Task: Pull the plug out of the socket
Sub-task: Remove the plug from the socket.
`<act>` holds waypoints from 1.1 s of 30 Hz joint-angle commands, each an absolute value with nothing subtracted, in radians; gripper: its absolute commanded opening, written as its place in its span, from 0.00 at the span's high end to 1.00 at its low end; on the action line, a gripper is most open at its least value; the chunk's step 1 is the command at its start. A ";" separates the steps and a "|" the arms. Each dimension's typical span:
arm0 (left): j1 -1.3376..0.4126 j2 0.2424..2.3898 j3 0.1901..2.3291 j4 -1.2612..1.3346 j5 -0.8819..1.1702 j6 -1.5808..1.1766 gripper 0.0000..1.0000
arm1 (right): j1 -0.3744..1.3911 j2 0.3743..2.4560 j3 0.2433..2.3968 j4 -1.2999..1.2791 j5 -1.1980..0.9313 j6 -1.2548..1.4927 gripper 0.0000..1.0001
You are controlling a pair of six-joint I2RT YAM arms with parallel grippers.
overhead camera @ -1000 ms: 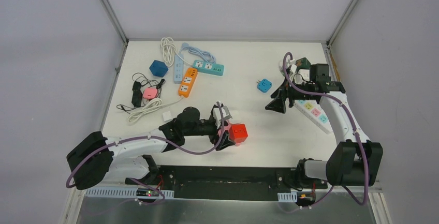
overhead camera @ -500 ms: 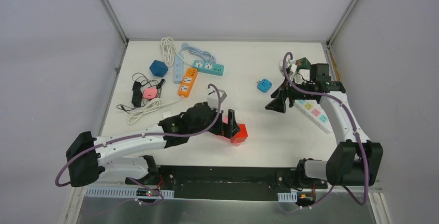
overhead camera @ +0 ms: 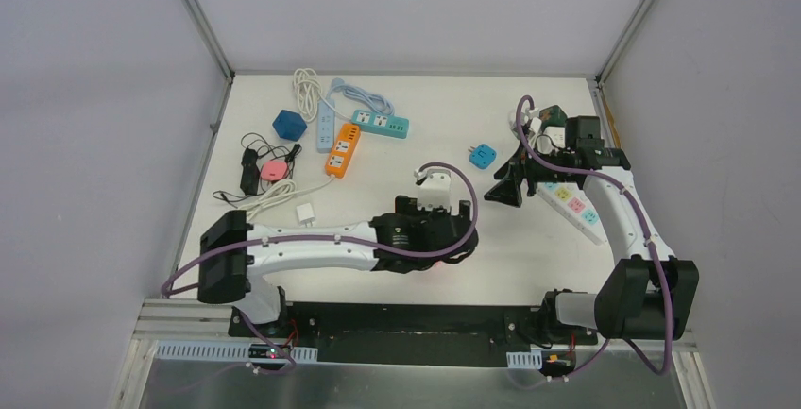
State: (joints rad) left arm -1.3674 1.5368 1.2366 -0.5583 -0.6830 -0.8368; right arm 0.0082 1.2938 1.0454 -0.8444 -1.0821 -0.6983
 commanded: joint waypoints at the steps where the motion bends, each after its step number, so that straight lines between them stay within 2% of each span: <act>1: -1.372 1.613 1.329 -0.684 -0.836 -0.911 0.01 | 0.003 1.285 1.090 -0.844 -1.109 -0.726 0.17; 12: -1.365 1.796 1.425 -0.702 -0.812 -0.942 0.08 | 0.003 1.288 1.092 -0.852 -1.106 -0.731 0.17; 21: -1.364 1.841 1.427 -0.772 -0.783 -1.003 0.10 | 0.003 1.290 1.093 -0.853 -1.109 -0.734 0.17; 25: -1.364 1.845 1.410 -0.779 -0.753 -1.010 0.15 | 0.003 1.292 1.094 -0.856 -1.109 -0.735 0.17; 30: -1.364 1.828 1.391 -0.782 -0.740 -0.992 0.29 | 0.003 1.293 1.093 -0.857 -1.109 -0.735 0.17; 33: -1.364 1.817 1.377 -0.782 -0.721 -0.967 0.32 | 0.003 1.295 1.094 -0.858 -1.109 -0.737 0.17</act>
